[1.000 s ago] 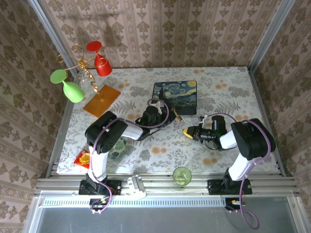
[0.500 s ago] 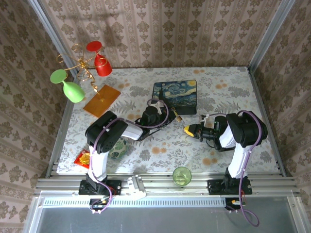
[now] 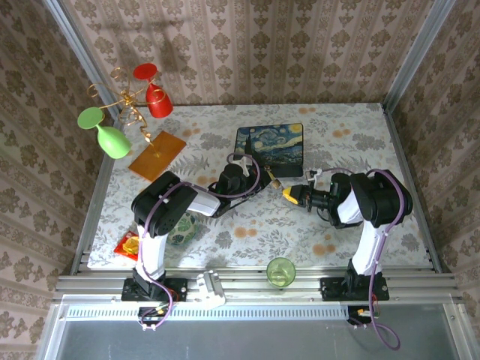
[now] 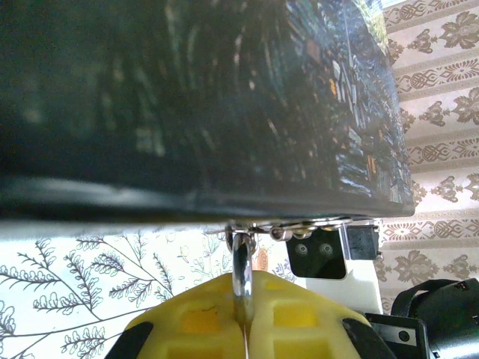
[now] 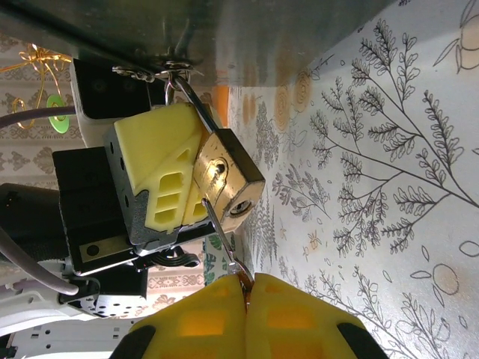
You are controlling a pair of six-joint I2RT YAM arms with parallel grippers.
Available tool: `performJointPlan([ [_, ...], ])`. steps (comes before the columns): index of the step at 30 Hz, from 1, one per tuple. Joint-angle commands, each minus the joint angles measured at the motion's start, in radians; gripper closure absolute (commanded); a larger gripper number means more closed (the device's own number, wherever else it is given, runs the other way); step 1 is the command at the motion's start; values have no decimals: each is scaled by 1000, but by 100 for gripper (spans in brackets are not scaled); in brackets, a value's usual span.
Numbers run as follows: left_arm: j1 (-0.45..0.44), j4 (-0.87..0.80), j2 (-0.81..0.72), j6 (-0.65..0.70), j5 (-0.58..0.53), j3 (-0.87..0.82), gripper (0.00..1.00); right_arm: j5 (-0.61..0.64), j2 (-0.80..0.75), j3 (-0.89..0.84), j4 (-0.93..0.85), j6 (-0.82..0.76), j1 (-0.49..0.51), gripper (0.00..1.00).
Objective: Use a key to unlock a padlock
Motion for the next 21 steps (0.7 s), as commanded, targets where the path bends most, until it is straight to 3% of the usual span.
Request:
performJointPlan([
  [1, 7, 90, -15, -32, 25, 0, 100, -31, 27, 10, 21, 2, 9, 100],
  [11, 5, 79, -18, -31, 29, 0, 100, -23, 5, -20, -86, -83, 5, 100],
  [21, 10, 97, -9, -38, 35, 0, 100, -34, 38, -11, 30, -9, 1, 100],
])
